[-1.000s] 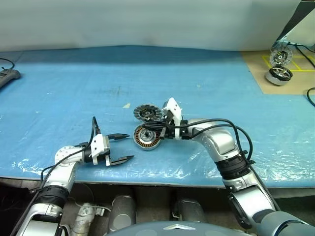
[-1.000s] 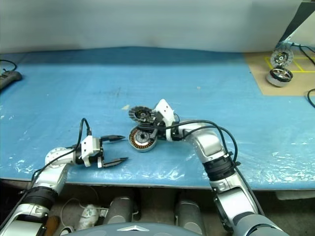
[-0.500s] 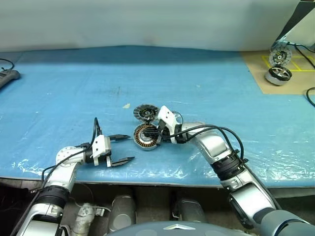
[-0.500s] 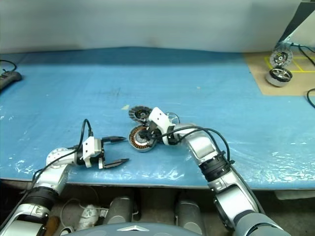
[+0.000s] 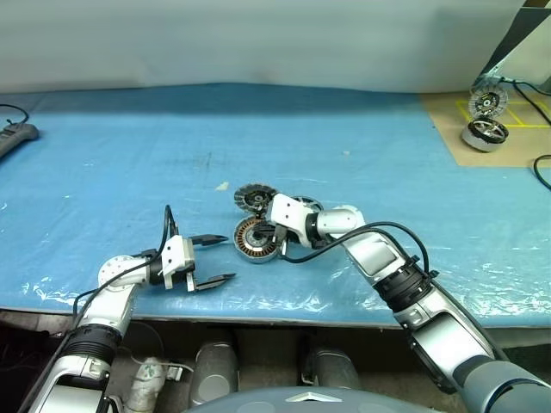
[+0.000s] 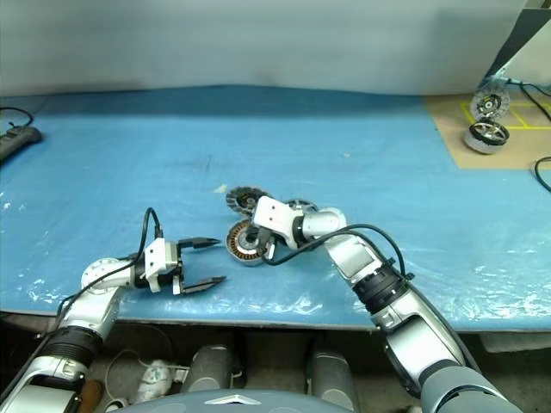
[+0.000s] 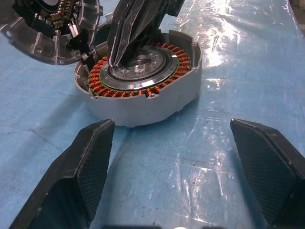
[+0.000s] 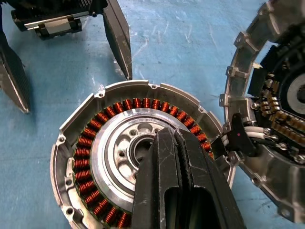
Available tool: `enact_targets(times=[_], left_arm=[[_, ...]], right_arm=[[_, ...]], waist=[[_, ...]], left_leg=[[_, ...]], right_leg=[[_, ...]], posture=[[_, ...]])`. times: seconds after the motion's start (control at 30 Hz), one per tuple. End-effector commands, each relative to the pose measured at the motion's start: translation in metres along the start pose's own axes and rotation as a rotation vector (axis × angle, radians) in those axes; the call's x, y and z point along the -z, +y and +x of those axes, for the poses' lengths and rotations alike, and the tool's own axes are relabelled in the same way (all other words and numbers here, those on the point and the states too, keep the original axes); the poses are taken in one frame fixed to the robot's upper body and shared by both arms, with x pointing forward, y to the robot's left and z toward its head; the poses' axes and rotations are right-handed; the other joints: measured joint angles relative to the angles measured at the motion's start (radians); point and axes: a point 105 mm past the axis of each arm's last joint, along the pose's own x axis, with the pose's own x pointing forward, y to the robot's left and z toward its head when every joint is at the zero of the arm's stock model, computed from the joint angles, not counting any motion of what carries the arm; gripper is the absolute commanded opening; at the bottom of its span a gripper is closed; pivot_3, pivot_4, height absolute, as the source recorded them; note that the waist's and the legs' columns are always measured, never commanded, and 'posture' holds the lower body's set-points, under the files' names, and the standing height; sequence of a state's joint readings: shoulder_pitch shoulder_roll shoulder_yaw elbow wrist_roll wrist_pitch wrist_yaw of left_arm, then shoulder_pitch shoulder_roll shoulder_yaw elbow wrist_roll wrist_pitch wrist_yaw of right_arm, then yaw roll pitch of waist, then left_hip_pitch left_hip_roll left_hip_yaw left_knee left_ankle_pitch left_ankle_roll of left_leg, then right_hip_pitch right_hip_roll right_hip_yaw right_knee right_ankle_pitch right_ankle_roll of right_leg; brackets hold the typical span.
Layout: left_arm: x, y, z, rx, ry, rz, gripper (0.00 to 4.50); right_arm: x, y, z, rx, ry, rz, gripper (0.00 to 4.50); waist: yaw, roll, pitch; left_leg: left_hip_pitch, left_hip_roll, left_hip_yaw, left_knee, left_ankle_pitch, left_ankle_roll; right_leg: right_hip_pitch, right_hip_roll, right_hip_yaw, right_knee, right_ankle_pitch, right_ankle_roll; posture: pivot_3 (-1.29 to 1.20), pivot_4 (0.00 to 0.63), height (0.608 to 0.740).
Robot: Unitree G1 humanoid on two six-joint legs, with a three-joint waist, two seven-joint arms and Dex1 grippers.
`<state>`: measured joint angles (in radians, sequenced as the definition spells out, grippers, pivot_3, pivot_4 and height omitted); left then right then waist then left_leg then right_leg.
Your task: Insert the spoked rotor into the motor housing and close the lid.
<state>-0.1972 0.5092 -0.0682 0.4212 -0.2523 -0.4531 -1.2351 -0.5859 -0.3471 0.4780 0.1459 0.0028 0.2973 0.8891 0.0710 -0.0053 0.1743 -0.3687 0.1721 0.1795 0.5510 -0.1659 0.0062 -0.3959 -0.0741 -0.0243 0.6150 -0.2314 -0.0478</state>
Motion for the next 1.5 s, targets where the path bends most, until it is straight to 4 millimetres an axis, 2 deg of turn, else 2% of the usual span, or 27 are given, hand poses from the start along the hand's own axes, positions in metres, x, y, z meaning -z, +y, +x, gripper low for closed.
enact_targets(times=[0.03, 0.2, 0.4, 0.57, 0.87, 1.0, 1.07, 1.2, 1.33, 1.5], left_arm=[[-0.006, 0.003, -0.001, -0.005, -0.020, 0.028, 4.16], [-0.006, 0.002, 0.000, -0.002, -0.017, 0.030, 4.16], [-0.006, 0.001, -0.001, 0.000, -0.017, 0.031, 4.16], [-0.005, 0.000, -0.001, 0.002, -0.013, 0.032, 4.16], [-0.005, 0.000, -0.001, -0.001, -0.016, 0.036, 4.16], [-0.006, 0.000, -0.001, -0.003, -0.017, 0.035, 4.16], [-0.006, 0.001, -0.001, -0.003, -0.018, 0.036, 4.16], [-0.007, 0.000, 0.000, -0.001, -0.021, 0.039, 4.16], [-0.008, 0.001, 0.000, -0.004, -0.024, 0.037, 4.16], [-0.008, 0.006, -0.001, -0.028, -0.028, 0.017, 4.16]], right_arm=[[-0.003, -0.003, -0.008, -0.013, -0.072, 0.136, 0.05], [-0.021, -0.001, -0.008, -0.041, -0.152, 0.197, 0.05], [-0.037, -0.001, -0.008, -0.066, -0.213, 0.235, 0.05], [-0.030, 0.009, -0.003, -0.108, -0.151, 0.235, 0.05], [-0.008, 0.007, 0.002, -0.074, -0.046, 0.208, 0.05], [0.007, 0.009, 0.001, -0.076, 0.060, 0.115, 0.05], [0.017, 0.009, 0.002, -0.078, 0.139, 0.011, 0.05], [0.018, 0.007, 0.003, -0.079, 0.144, 0.006, 0.05], [0.007, 0.003, -0.001, -0.053, 0.049, 0.080, 0.05], [-0.019, -0.006, -0.021, -0.028, -0.131, 0.236, 0.05]], waist=[[0.001, 0.000, 0.000], [-0.002, 0.000, 0.000], [0.000, 0.000, 0.000], [0.000, 0.000, 0.000], [-0.001, 0.000, 0.000], [-0.001, 0.000, 0.000], [-0.001, 0.000, 0.000], [-0.001, 0.000, 0.000], [-0.001, 0.000, 0.000], [0.001, 0.000, 0.000]], left_leg=[[-0.001, 0.000, 0.000, 0.000, 0.000, 0.000], [-0.011, 0.000, 0.000, 0.000, 0.000, 0.000], [-0.013, 0.001, 0.000, 0.000, 0.000, 0.000], [-0.012, 0.001, 0.000, 0.000, 0.000, 0.000], [-0.012, 0.001, 0.000, 0.000, 0.000, 0.000], [-0.011, 0.001, 0.000, 0.000, 0.000, 0.000], [-0.011, 0.001, 0.000, 0.000, 0.000, 0.000], [-0.006, 0.001, 0.000, 0.000, 0.000, 0.000], [-0.003, 0.001, 0.000, 0.000, 0.000, 0.000], [-0.006, 0.001, 0.000, 0.000, 0.000, 0.000]], right_leg=[[-0.001, 0.000, 0.000, 0.000, 0.000, 0.000], [-0.010, 0.000, -0.001, 0.000, 0.000, -0.001], [-0.012, 0.001, -0.002, 0.000, 0.000, -0.002], [-0.011, 0.000, -0.002, 0.000, 0.000, -0.002], [-0.011, 0.000, -0.002, 0.000, 0.000, -0.002], [-0.011, 0.000, -0.002, 0.000, 0.000, -0.002], [-0.010, 0.000, -0.001, 0.000, 0.000, -0.002], [-0.007, 0.000, -0.001, 0.000, 0.000, -0.001], [-0.004, 0.000, -0.001, 0.000, 0.000, -0.001], [-0.006, 0.000, -0.001, 0.000, 0.000, -0.001]], posture=[[0.00, 0.150, 0.740], [0.00, 0.150, 0.740], [0.00, 0.150, 0.740], [0.00, 0.150, 0.740], [0.00, 0.150, 0.740], [0.00, 0.150, 0.740], [0.00, 0.150, 0.740], [0.00, 0.150, 0.740], [0.00, 0.150, 0.740], [0.00, 0.150, 0.740]])
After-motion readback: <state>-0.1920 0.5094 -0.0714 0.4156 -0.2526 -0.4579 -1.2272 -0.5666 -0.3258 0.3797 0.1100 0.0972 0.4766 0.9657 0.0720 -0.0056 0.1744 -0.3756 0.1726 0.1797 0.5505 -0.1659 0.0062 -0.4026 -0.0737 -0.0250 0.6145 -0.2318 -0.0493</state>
